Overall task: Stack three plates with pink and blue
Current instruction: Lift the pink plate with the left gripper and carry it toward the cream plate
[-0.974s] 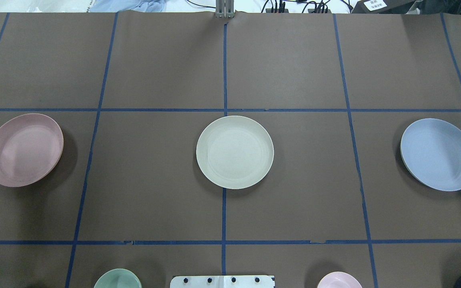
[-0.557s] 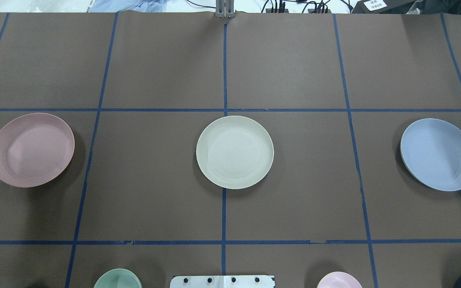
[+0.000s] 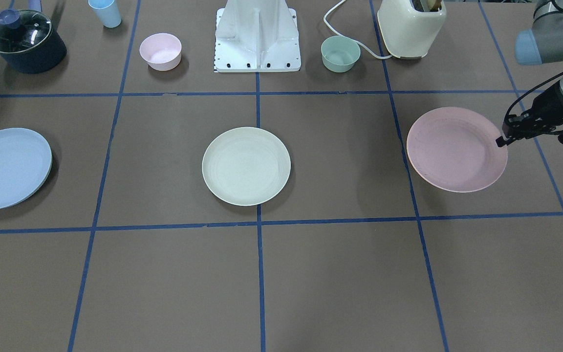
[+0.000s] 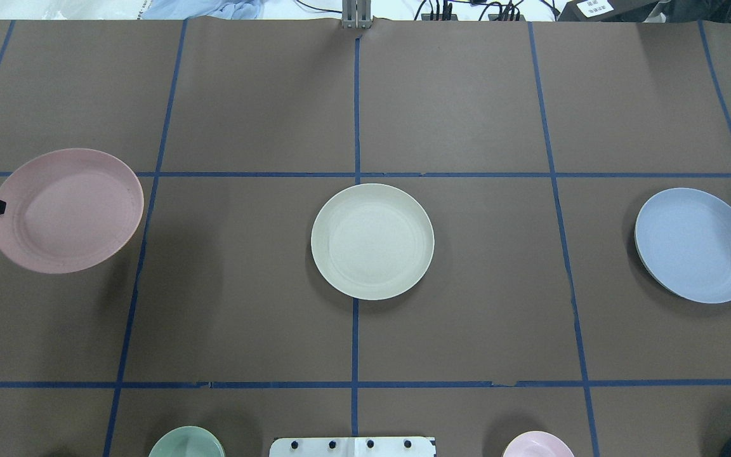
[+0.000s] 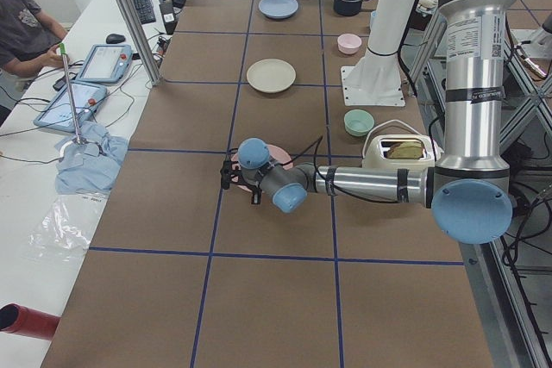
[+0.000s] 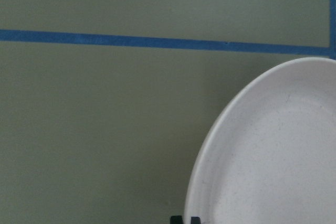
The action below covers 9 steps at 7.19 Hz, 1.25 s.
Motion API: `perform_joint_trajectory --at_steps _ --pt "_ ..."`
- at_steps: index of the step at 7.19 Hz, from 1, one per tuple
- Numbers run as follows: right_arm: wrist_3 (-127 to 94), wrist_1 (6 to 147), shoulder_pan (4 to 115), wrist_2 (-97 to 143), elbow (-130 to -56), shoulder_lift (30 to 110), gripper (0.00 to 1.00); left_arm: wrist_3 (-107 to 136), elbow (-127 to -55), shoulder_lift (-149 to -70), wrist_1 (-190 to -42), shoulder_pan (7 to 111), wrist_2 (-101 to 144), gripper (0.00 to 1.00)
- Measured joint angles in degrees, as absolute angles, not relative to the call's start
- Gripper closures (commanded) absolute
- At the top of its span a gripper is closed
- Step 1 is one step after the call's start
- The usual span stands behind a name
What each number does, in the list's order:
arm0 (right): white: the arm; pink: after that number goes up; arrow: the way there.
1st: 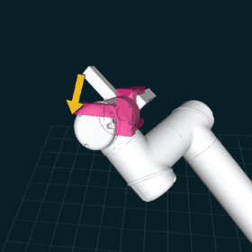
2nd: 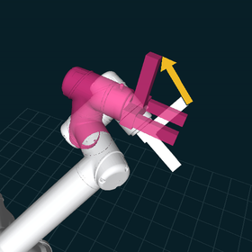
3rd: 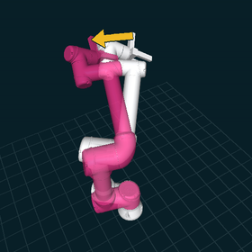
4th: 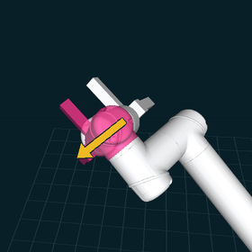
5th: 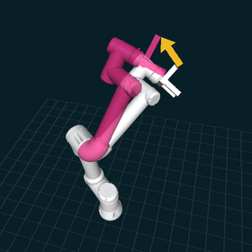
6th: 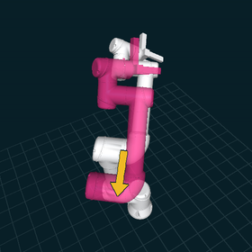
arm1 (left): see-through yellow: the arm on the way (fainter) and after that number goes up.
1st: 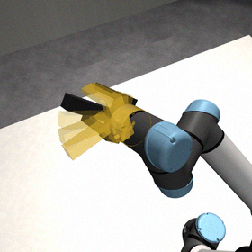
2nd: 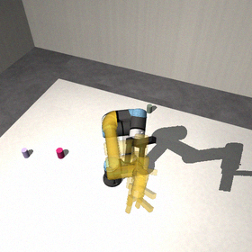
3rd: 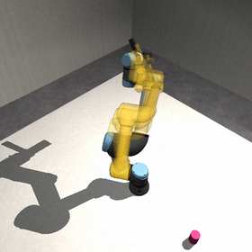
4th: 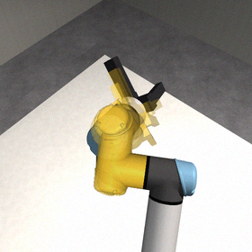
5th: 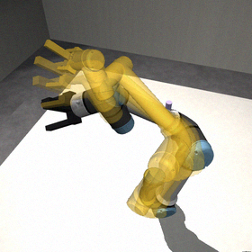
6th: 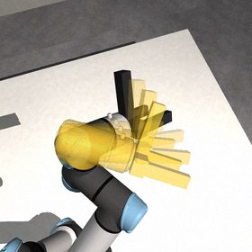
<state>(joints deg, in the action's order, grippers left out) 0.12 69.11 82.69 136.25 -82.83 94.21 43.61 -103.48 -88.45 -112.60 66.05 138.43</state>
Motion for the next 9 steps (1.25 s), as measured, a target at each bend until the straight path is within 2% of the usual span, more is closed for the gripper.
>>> perform_joint_trajectory --at_steps 2,4,5,8,9 --pt "-8.8 61.07 76.32 134.17 -81.39 93.71 0.0 44.28 -107.64 -91.38 -105.18 66.14 138.55 1.0" --pt "-15.79 53.16 72.52 132.18 -78.63 93.55 0.02 44.84 -108.39 -92.74 -103.73 66.0 138.89 1.0" --pt "-16.67 51.95 71.91 132.08 -77.93 93.53 0.13 46.3 -108.69 -93.35 -103.62 65.82 139.04 1.0" --pt "-17.2 51.56 71.32 132.66 -77.52 93.52 0.21 55.95 -109.8 -96.98 -103.74 62.27 139.11 1.0" --pt "-17.24 51.6 71.22 133.03 -77.47 93.52 0.41 60.72 -109.79 -99.36 -103.86 59.38 138.97 1.0"
